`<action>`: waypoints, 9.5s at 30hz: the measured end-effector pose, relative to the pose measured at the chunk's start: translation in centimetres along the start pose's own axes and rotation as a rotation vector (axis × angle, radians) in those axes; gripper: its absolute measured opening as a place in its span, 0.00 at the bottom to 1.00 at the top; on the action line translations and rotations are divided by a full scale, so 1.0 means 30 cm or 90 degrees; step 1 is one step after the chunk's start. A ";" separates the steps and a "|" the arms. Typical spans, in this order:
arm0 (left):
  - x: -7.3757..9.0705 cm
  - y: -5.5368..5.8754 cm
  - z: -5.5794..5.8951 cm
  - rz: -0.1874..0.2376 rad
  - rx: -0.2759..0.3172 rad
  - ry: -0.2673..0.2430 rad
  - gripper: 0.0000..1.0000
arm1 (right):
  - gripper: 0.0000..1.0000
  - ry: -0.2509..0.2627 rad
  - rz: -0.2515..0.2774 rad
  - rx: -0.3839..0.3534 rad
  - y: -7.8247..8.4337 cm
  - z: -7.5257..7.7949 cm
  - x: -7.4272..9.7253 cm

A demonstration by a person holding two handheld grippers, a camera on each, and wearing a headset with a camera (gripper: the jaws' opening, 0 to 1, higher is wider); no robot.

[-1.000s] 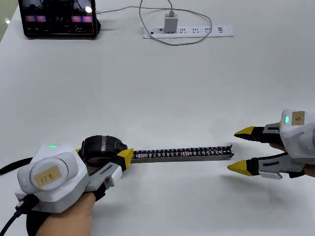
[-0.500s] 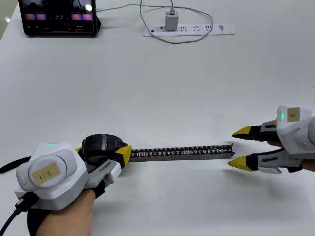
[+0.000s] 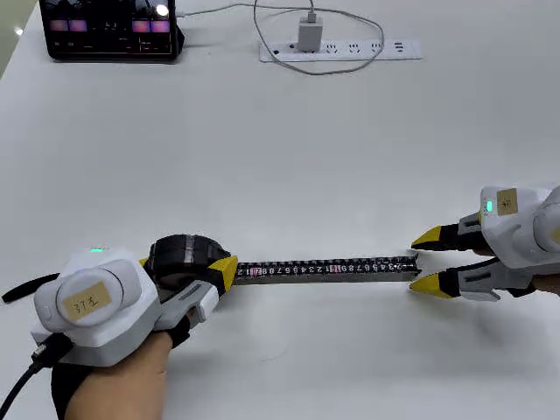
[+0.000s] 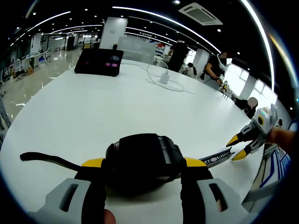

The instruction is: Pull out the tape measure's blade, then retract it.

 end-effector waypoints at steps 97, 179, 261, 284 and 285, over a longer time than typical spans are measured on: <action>-0.002 -0.007 -0.015 -0.027 0.016 0.018 0.58 | 0.11 -0.074 -0.041 0.058 -0.100 0.015 -0.070; 0.007 -0.006 -0.030 -0.025 0.043 0.048 0.58 | 0.11 -0.118 0.018 0.063 -0.301 -0.003 -0.182; 0.007 -0.007 -0.038 -0.026 0.060 0.063 0.58 | 0.11 -0.169 0.071 0.085 -0.502 -0.041 -0.311; 0.003 -0.006 -0.040 -0.026 0.062 0.064 0.58 | 0.11 -0.178 0.080 0.086 -0.539 -0.051 -0.344; 0.003 -0.006 -0.040 -0.026 0.062 0.064 0.58 | 0.11 -0.178 0.080 0.087 -0.542 -0.051 -0.345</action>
Point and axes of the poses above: the centre of the closed fingertips' face, and the gripper's own axes: x roughly backward along the fingers, z roughly to its right, y roughly out of its underside, the point moved 9 cm from there along x, roughly backward along the fingers, and after that the axes turned 8 degrees about -z, right-handed, at the moved point
